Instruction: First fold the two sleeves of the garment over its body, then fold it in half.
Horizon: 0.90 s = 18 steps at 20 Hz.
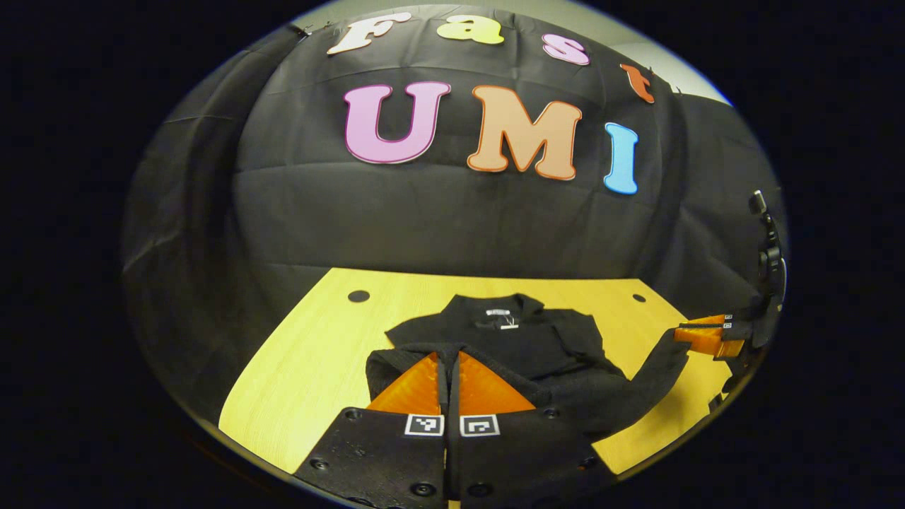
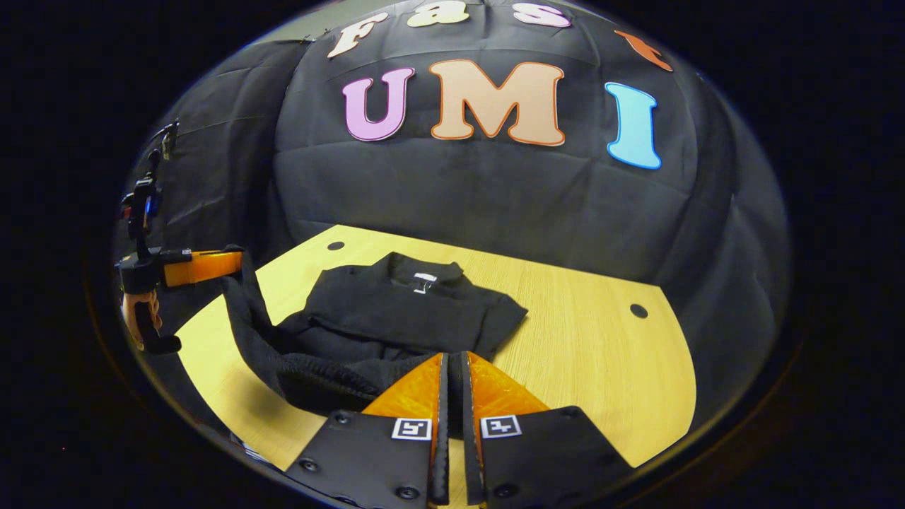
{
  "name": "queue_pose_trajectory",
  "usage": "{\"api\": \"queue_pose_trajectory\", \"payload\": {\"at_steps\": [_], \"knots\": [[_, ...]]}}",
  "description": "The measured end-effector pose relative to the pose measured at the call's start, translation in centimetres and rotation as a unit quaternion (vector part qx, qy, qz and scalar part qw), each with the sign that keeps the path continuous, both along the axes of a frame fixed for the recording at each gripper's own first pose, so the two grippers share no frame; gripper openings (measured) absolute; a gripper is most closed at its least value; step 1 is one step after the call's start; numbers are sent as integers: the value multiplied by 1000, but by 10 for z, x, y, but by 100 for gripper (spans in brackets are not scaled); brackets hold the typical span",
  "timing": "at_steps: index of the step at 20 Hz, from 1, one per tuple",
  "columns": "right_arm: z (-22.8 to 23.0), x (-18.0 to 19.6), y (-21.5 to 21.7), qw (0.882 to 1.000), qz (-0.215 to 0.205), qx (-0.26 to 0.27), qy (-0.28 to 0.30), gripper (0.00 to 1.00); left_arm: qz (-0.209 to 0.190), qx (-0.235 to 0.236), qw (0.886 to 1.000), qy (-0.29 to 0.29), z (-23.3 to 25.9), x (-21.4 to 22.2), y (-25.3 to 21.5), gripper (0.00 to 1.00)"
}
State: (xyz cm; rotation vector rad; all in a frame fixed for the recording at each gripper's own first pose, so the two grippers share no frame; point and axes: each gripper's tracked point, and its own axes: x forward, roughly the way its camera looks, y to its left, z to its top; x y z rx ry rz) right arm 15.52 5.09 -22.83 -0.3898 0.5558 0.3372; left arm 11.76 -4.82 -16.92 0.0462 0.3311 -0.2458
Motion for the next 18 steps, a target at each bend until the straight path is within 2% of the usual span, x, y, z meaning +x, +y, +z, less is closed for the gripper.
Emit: {"api": "queue_pose_trajectory", "payload": {"at_steps": [1, 9, 14, 15, 18], "knots": [[4, 10, 1, 1000, -1, -2, -5, 11, 1, 3, 1000, -3, 2, 8, -1, 0], [35, 96, 10, 999, -9, -6, -50, 11, 12, -7, 999, -29, 24, 88, -14, 0], [73, 164, 31, 991, -17, 13, -132, 11, 30, -16, 998, -43, 25, 140, -18, 0], [73, 180, 39, 991, -12, 24, -134, 2, 34, -25, 998, -39, 23, 148, -21, 0], [50, 208, 41, 993, -15, 13, -119, 2, 33, -21, 999, -34, 8, 174, -29, 0]]}}
